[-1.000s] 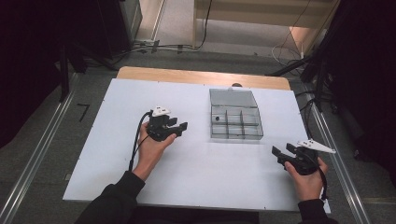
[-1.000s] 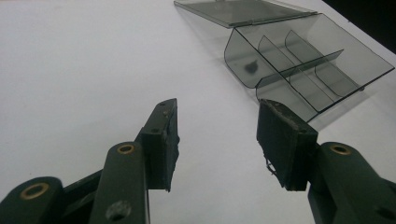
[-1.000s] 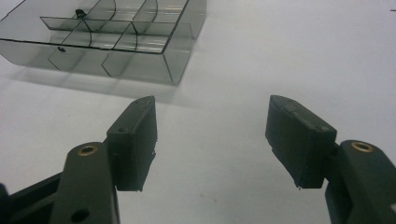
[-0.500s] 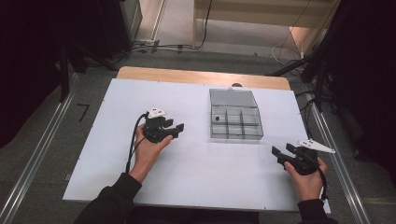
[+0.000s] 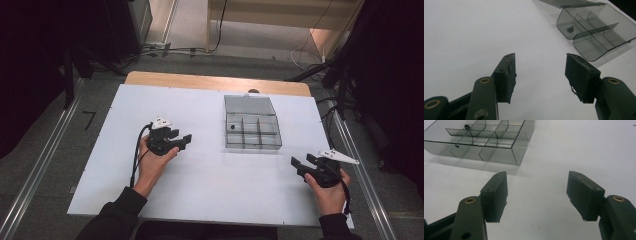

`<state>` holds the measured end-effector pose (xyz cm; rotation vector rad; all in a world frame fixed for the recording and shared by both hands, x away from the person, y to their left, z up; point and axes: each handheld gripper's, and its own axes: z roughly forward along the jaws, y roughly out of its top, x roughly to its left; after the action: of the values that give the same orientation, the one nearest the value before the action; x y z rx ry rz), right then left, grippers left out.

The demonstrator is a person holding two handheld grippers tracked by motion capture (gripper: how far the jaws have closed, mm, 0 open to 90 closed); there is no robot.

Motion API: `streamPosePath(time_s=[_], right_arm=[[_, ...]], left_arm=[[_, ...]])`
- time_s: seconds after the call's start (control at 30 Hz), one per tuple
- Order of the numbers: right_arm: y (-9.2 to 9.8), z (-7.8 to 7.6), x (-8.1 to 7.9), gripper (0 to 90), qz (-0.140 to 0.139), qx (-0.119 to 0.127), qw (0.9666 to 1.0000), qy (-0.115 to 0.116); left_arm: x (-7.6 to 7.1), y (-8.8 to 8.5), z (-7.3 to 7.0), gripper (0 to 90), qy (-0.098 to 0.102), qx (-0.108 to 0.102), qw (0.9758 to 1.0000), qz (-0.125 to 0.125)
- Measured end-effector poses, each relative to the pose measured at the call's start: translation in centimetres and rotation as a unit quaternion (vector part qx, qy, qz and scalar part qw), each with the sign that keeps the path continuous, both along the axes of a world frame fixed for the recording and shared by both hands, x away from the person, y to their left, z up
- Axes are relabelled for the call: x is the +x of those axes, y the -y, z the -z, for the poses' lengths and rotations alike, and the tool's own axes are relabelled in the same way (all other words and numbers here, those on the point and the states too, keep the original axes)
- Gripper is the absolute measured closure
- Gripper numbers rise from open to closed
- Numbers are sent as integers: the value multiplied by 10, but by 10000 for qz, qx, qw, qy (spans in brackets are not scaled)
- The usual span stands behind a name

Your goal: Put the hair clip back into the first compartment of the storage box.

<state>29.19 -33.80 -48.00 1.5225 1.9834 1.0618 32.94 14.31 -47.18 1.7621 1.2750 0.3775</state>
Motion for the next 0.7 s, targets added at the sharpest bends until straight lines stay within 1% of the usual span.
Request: streamPosePath(time_s=[0.37, 0.7], right_arm=[[0, 0, 0, 314, -3, 8, 10000, -4], [-1, 0, 0, 314, -22, 1, 10000, 10]], left_arm=[[-5, -13, 1, 427, -7, 3, 9999, -102], [-13, -25, 3, 426, -22, -20, 9998, -183]])
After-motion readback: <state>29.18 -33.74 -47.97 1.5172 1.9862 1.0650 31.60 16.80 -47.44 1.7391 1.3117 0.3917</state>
